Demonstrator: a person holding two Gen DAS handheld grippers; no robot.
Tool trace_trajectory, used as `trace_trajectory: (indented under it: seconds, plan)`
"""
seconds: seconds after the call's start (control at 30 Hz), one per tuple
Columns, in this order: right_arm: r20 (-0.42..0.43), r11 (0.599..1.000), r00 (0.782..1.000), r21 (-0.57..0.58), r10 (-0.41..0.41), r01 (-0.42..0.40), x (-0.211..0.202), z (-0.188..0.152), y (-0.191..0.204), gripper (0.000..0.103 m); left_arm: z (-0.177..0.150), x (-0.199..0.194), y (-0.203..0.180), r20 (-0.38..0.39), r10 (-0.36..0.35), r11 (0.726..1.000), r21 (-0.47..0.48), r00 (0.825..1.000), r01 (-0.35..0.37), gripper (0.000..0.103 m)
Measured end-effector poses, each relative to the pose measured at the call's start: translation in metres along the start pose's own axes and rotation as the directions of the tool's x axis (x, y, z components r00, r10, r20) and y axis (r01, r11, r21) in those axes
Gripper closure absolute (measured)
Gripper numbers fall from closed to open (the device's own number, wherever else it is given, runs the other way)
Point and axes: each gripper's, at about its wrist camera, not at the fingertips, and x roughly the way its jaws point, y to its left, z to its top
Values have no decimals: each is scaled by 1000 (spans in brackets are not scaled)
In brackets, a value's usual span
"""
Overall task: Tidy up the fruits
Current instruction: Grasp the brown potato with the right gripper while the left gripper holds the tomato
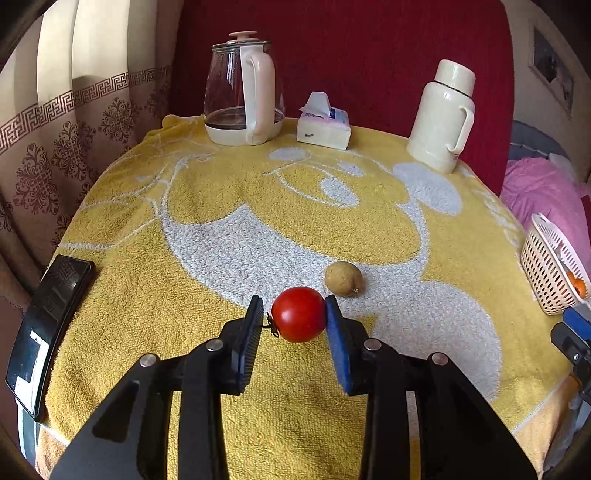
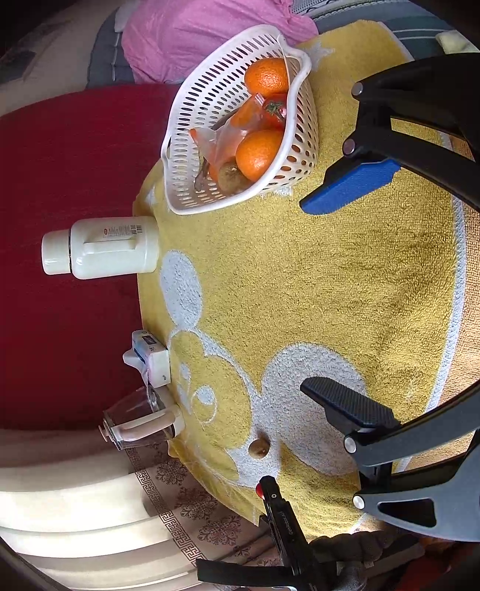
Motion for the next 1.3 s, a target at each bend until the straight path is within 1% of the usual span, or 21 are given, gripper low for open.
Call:
trace_trajectory:
  seconds: [0.07,0.17,0.27,0.43,0.57,0.7,0.77,0.8,0.83,0.93,1.07,1.2,1.3]
  plan:
    - [-11,1000,1000,6,16,-16,1,2,2,12,1,-7,10,12,11,1000,-14,1000,-10,69]
    - [-46,997,996,36,72,-70,7,6,6,12,1,-18,20,29,26,999,-29,999,-26,69]
    - [-77,993,990,36,116,-113,15,12,20,12,0,-26,26,42,37,999,-30,998,-36,69]
    - [-108,987,981,-23,158,-162,32,28,58,12,-4,-34,38,51,65,997,-39,997,-63,69]
    - [-143,977,970,-61,195,-205,51,41,90,12,-9,-34,50,31,96,994,-51,995,-94,69]
    - [-189,967,959,-101,213,-235,77,49,120,12,-14,-36,60,25,98,993,-72,995,-96,69]
    - [-202,962,956,-128,211,-239,88,51,135,14,-15,-37,63,26,97,993,-76,995,-95,69]
    - [-205,961,956,-141,208,-239,93,52,142,17,-15,-38,64,27,98,992,-77,995,-95,69]
    - [-209,959,956,-152,207,-241,98,52,148,25,-15,-39,64,28,97,992,-79,995,-95,69]
    - [-228,953,952,-177,204,-247,111,53,165,34,-16,-41,66,32,93,992,-84,995,-90,68]
    - [-248,944,949,-213,197,-252,124,53,182,41,-15,-43,68,40,105,991,-81,994,-102,68]
    - [-279,945,942,-215,184,-248,140,53,187,55,-16,-41,69,35,102,991,-85,994,-99,68]
    - [-289,944,940,-217,179,-247,146,51,190,58,-17,-39,69,28,98,992,-85,995,-96,68]
